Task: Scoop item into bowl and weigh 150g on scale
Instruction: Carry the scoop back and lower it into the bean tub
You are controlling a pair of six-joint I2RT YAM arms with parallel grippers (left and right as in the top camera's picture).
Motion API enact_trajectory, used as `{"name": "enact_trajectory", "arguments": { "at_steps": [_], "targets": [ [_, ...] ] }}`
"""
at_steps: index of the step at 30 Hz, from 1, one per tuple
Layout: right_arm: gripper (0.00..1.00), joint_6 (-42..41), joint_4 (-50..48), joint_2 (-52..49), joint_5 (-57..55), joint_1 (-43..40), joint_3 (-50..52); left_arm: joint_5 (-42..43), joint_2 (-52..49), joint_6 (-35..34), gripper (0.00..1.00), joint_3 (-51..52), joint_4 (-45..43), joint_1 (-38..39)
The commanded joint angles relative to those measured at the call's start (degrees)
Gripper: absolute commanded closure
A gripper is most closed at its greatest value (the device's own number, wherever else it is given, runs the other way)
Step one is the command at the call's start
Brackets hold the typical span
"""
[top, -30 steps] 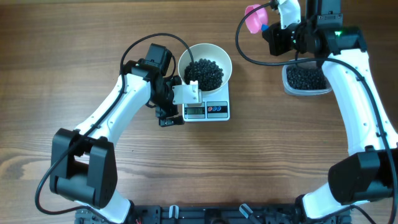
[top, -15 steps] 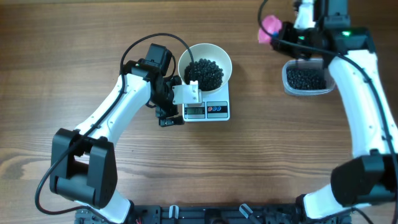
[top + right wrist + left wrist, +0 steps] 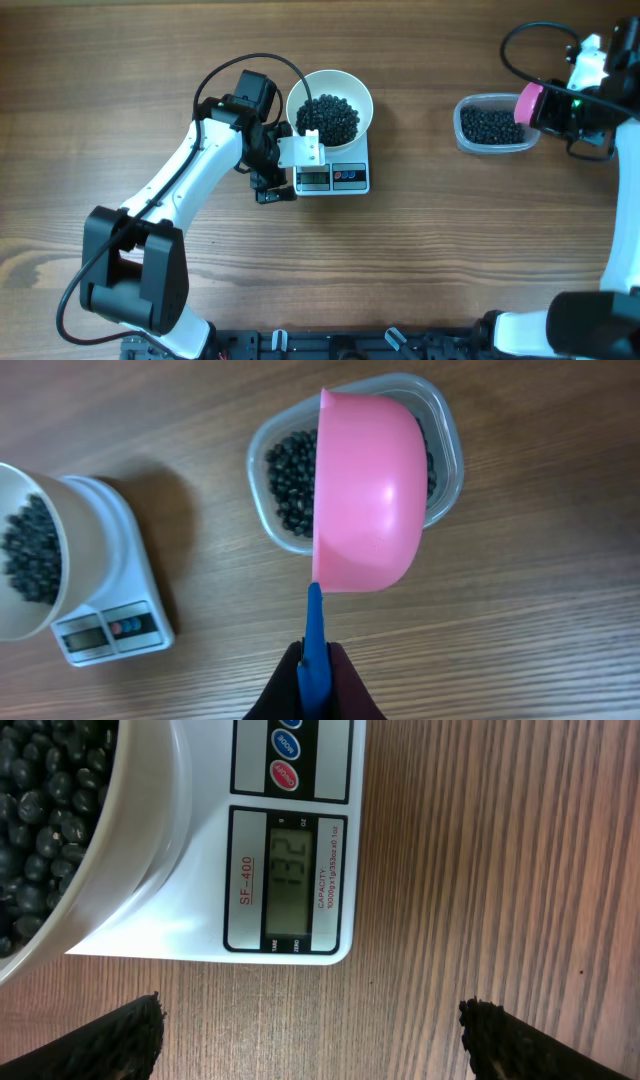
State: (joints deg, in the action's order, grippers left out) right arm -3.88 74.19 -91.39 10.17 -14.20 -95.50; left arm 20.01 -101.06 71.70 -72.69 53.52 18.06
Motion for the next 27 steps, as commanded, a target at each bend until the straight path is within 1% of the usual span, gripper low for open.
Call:
{"name": "enact_trajectory", "arguments": {
  "at_steps": [1, 3, 6, 10, 12, 16, 20, 21, 24, 27],
  "targets": [
    [0.96, 3.80, -1.60, -5.75, -0.37, 0.07, -0.48, 1.16, -0.33, 0.02, 0.00, 0.04, 0.02, 0.07],
    [0.96, 5.35, -3.39, -8.61, 2.32, 0.33, -0.48, 1.16, -0.33, 0.02, 0.00, 0.04, 0.02, 0.07],
    [0.96, 5.35, -5.62, -12.96, 2.36, 0.52, -0.48, 1.16, -0.33, 0.04, 0.00, 0.04, 0.02, 0.07],
    [0.96, 5.38, -5.60, -16.06, 3.76, 1.18, -0.39, 1.16, -0.33, 0.02, 0.00, 0.04, 0.02, 0.07],
    [0.96, 5.38, -5.60, -16.41, 3.52, 1.46, 0.04, 1.16, -0.33, 0.02, 0.00, 0.04, 0.02, 0.07],
    [0.96, 5.40, -7.50, -16.41, 1.18, 1.49, 4.33, 1.16, -0.33, 0.02, 0.00, 0.04, 0.02, 0.07],
    [0.96, 5.33, -13.18, -16.41, -1.42, 1.49, 7.02, 1.16, -0.33, 0.02, 0.00, 0.04, 0.02, 0.07],
    [0.96, 5.29, -14.38, -16.41, -1.11, 1.49, 7.02, 1.16, -0.33, 0.02, 0.00, 0.04, 0.02, 0.07],
    [0.96, 5.16, -16.06, -16.41, 5.16, 1.51, 7.02, 1.16, -0.33, 0.02, 0.00, 0.04, 0.02, 0.07],
    [0.96, 5.22, -15.34, -16.41, 5.73, 2.34, 7.04, 1.16, -0.33, 0.02, 0.00, 0.04, 0.02, 0.07]
  ]
}}
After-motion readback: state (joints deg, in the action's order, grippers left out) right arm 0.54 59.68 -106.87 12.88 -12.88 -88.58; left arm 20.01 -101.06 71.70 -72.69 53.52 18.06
